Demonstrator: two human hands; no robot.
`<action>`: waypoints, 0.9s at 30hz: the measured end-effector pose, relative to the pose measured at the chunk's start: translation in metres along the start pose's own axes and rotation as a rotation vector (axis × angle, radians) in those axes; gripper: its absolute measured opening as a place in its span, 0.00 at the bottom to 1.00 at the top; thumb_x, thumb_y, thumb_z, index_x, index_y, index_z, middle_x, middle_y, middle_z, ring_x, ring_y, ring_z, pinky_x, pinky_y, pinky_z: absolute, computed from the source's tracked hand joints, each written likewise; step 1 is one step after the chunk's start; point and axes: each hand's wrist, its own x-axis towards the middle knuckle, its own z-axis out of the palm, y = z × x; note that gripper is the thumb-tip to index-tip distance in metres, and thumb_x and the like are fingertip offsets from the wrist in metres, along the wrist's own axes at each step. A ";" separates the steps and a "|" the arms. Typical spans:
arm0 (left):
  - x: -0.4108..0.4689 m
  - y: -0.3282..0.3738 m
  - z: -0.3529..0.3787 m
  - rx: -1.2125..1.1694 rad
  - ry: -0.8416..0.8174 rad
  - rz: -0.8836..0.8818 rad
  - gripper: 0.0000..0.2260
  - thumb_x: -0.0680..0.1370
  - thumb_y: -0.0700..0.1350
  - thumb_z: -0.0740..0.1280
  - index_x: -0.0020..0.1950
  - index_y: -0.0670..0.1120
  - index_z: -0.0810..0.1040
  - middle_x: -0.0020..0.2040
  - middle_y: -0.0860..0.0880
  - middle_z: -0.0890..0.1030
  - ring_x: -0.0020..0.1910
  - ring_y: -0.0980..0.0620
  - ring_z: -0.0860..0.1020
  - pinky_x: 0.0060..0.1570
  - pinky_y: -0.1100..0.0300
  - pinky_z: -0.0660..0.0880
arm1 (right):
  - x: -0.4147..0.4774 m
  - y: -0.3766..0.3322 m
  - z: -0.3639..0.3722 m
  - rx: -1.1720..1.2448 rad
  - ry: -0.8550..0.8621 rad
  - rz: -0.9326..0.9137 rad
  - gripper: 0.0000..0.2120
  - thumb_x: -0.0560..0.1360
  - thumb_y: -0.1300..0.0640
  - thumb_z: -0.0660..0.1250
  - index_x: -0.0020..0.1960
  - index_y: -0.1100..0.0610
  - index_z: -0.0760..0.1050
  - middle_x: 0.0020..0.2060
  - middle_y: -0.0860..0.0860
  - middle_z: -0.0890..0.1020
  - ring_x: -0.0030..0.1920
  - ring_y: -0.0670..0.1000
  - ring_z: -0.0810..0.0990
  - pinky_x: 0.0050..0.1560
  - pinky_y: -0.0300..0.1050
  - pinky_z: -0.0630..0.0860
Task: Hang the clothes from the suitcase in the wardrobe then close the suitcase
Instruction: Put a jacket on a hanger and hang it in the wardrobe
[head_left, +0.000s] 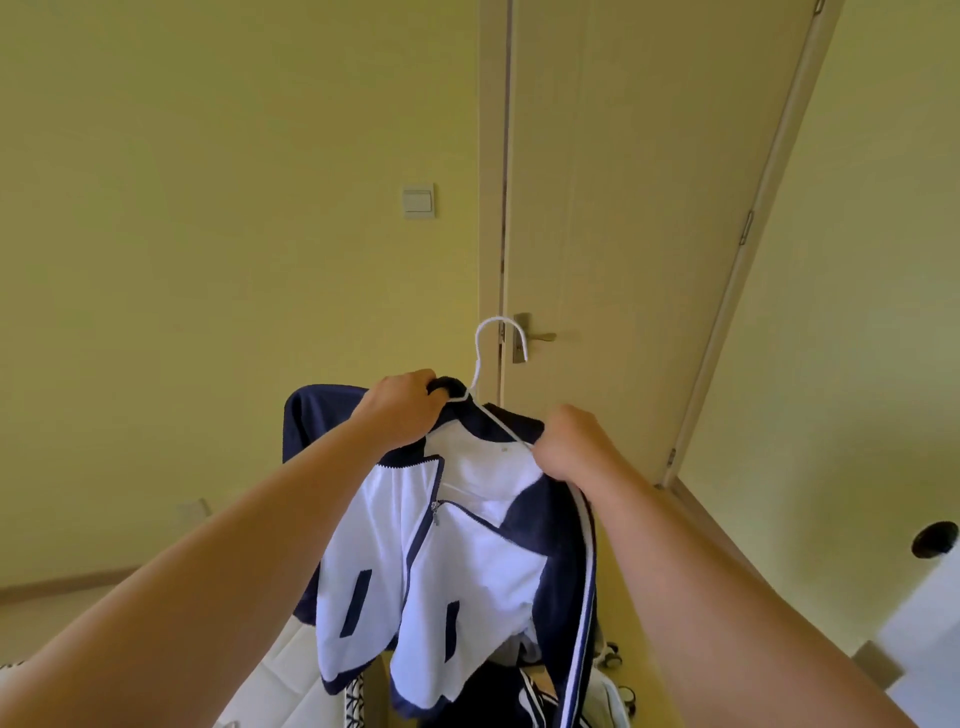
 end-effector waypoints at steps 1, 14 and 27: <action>-0.002 0.002 0.003 0.021 -0.009 0.015 0.14 0.83 0.57 0.56 0.52 0.51 0.76 0.43 0.49 0.79 0.43 0.47 0.77 0.39 0.55 0.74 | 0.000 -0.006 -0.001 0.057 0.030 -0.030 0.09 0.77 0.63 0.62 0.38 0.58 0.68 0.39 0.54 0.75 0.37 0.53 0.74 0.33 0.42 0.69; 0.005 -0.015 -0.010 0.041 0.023 -0.036 0.07 0.83 0.42 0.59 0.57 0.42 0.75 0.51 0.43 0.78 0.43 0.46 0.74 0.40 0.55 0.69 | 0.004 -0.003 0.009 -0.298 0.257 -0.134 0.09 0.83 0.55 0.59 0.53 0.53 0.78 0.37 0.49 0.75 0.40 0.56 0.76 0.34 0.43 0.64; -0.002 0.002 0.011 0.346 -0.123 0.108 0.23 0.74 0.40 0.62 0.68 0.54 0.71 0.55 0.49 0.76 0.55 0.44 0.75 0.44 0.53 0.72 | 0.003 -0.009 0.014 -0.244 0.387 -0.188 0.12 0.85 0.52 0.57 0.54 0.56 0.76 0.37 0.50 0.73 0.39 0.56 0.71 0.33 0.44 0.62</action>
